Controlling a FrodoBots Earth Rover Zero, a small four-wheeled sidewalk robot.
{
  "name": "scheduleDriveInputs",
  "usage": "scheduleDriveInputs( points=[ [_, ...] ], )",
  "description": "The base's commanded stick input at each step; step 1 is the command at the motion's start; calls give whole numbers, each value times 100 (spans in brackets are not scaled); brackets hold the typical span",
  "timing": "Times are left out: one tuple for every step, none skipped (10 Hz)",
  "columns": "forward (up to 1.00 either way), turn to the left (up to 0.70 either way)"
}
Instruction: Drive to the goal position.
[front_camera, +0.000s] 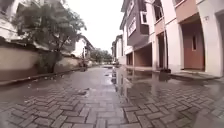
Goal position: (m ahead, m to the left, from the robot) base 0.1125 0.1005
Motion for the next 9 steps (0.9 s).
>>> scheduleDriveInputs(
  points=[
    [50, 0],
    [49, 0],
    [30, 0],
    [12, 0],
    [0, 0],
    [0, 0],
    [0, 0],
    [0, 0],
    [0, 0]
  ],
)
